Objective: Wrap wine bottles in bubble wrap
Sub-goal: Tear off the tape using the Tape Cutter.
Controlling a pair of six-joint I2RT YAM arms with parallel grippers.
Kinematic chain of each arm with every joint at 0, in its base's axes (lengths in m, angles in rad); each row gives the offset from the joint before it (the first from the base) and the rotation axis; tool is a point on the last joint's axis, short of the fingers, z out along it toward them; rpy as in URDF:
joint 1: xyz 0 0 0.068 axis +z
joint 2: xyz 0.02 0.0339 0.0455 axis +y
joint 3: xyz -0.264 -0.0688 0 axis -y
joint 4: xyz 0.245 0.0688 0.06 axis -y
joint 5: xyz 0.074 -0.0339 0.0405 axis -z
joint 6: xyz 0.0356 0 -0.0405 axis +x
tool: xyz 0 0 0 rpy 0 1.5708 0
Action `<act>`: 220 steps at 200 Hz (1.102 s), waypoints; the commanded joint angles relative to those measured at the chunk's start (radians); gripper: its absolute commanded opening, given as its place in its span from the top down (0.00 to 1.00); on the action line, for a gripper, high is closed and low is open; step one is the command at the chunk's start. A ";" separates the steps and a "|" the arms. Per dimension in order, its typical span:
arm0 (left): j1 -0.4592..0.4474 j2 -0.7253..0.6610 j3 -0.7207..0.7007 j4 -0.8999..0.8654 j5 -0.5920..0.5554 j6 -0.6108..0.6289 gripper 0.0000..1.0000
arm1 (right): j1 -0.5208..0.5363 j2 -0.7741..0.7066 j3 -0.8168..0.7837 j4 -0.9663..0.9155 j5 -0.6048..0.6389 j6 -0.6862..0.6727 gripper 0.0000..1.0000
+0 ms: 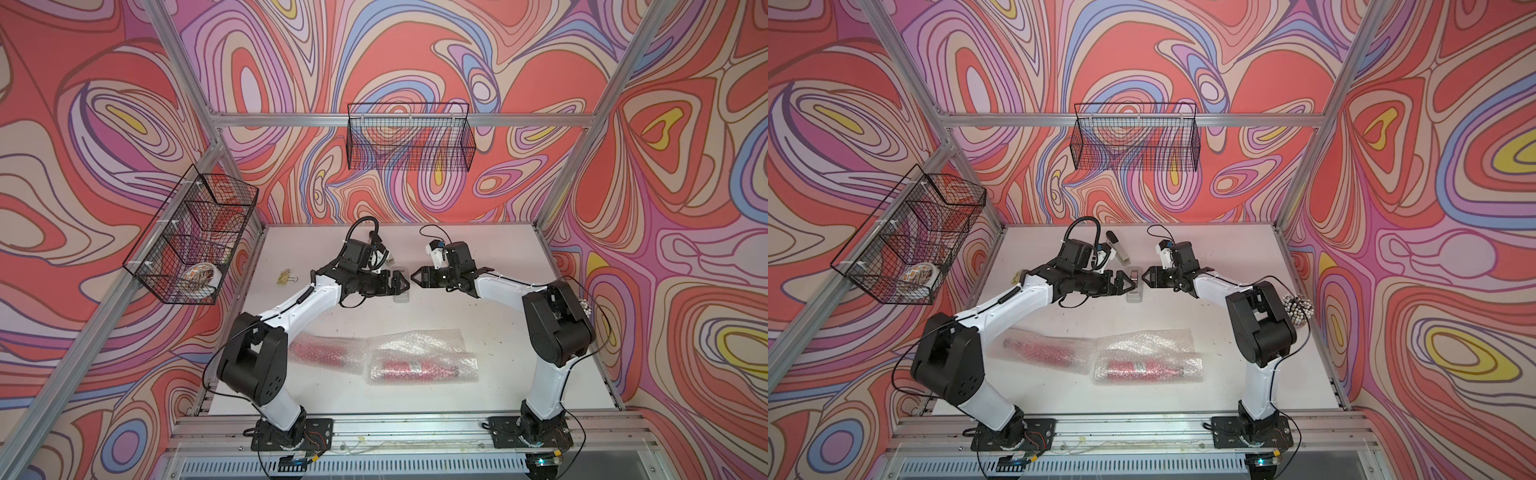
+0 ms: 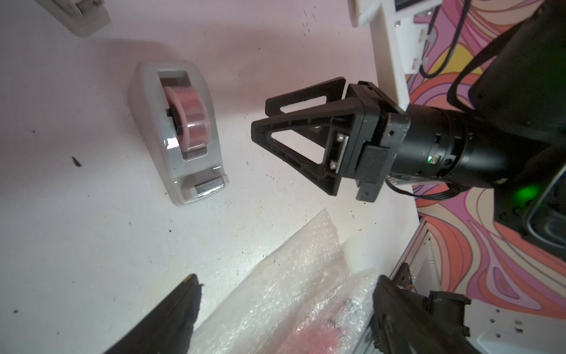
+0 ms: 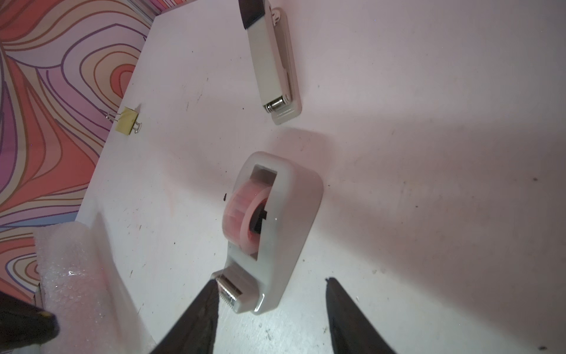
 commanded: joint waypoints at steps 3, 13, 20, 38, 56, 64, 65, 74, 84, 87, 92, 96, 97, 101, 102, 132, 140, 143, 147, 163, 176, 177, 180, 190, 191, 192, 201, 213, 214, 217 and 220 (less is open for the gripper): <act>0.026 0.047 0.000 0.093 0.093 -0.099 0.14 | -0.004 0.052 0.046 0.035 -0.029 0.040 0.48; 0.027 0.071 0.004 0.113 0.111 -0.104 0.14 | -0.004 0.072 0.058 0.036 -0.033 0.043 0.49; 0.032 0.095 0.010 0.123 0.126 -0.115 0.15 | -0.003 0.085 0.067 0.034 -0.034 0.044 0.50; 0.043 0.154 0.030 0.130 0.146 -0.120 0.20 | -0.004 0.117 0.084 0.041 -0.039 0.053 0.54; 0.051 0.192 0.044 0.153 0.157 -0.132 0.24 | -0.004 0.139 0.098 0.042 -0.037 0.057 0.59; 0.056 0.207 0.052 0.167 0.165 -0.143 0.26 | -0.004 0.152 0.100 0.050 -0.039 0.065 0.61; 0.056 0.210 0.053 0.168 0.166 -0.143 0.26 | -0.004 0.152 0.100 0.050 -0.040 0.066 0.61; 0.059 0.227 0.066 0.175 0.173 -0.150 0.28 | -0.003 0.166 0.109 0.057 -0.047 0.074 0.62; 0.063 0.245 0.084 0.170 0.174 -0.145 0.31 | -0.004 0.178 0.114 0.059 -0.048 0.081 0.63; 0.064 0.250 0.089 0.169 0.173 -0.143 0.32 | -0.003 0.183 0.116 0.061 -0.048 0.084 0.64; 0.069 0.259 0.094 0.170 0.177 -0.144 0.33 | -0.004 0.187 0.116 0.064 -0.045 0.088 0.65; 0.073 0.266 0.097 0.181 0.184 -0.150 0.33 | -0.004 0.190 0.118 0.067 -0.044 0.089 0.65; 0.073 0.267 0.098 0.184 0.187 -0.151 0.34 | -0.004 0.192 0.118 0.068 -0.043 0.092 0.66; 0.075 0.273 0.099 0.196 0.196 -0.160 0.35 | -0.004 0.194 0.117 0.070 -0.043 0.091 0.66; 0.076 0.275 0.099 0.199 0.198 -0.162 0.35 | -0.005 0.195 0.119 0.070 -0.043 0.091 0.66; 0.082 0.312 0.121 0.206 0.213 -0.167 0.40 | -0.004 0.210 0.122 0.071 -0.048 0.099 0.68; 0.083 0.324 0.137 0.191 0.212 -0.156 0.41 | -0.004 0.211 0.119 0.073 -0.044 0.100 0.69; 0.084 0.329 0.145 0.180 0.211 -0.149 0.42 | -0.004 0.214 0.120 0.073 -0.042 0.102 0.69; 0.084 0.337 0.156 0.166 0.211 -0.140 0.43 | -0.004 0.214 0.119 0.073 -0.040 0.102 0.70; 0.085 0.361 0.172 0.163 0.216 -0.139 0.45 | -0.004 0.216 0.115 0.074 -0.040 0.105 0.71; 0.086 0.375 0.175 0.167 0.215 -0.145 0.46 | -0.004 0.216 0.110 0.078 -0.040 0.108 0.72; 0.086 0.376 0.175 0.166 0.214 -0.144 0.46 | -0.004 0.216 0.110 0.078 -0.040 0.108 0.72; 0.086 0.378 0.175 0.166 0.214 -0.144 0.47 | -0.004 0.216 0.110 0.078 -0.039 0.108 0.72; 0.086 0.384 0.175 0.166 0.214 -0.147 0.49 | -0.004 0.215 0.105 0.078 -0.034 0.109 0.72; 0.085 0.385 0.174 0.166 0.214 -0.149 0.49 | -0.003 0.215 0.106 0.078 -0.034 0.109 0.72; 0.086 0.385 0.174 0.168 0.215 -0.150 0.49 | -0.003 0.214 0.105 0.077 -0.034 0.109 0.72; 0.085 0.388 0.170 0.175 0.229 -0.168 0.51 | -0.005 0.215 0.104 0.077 -0.030 0.106 0.73; 0.084 0.385 0.159 0.172 0.225 -0.166 0.51 | -0.003 0.215 0.103 0.070 -0.026 0.102 0.73; 0.084 0.385 0.157 0.172 0.224 -0.165 0.51 | -0.003 0.214 0.103 0.070 -0.026 0.102 0.73; 0.084 0.385 0.153 0.177 0.223 -0.165 0.51 | -0.004 0.213 0.103 0.069 -0.026 0.102 0.73; 0.084 0.382 0.148 0.183 0.223 -0.167 0.51 | -0.004 0.213 0.103 0.069 -0.026 0.102 0.73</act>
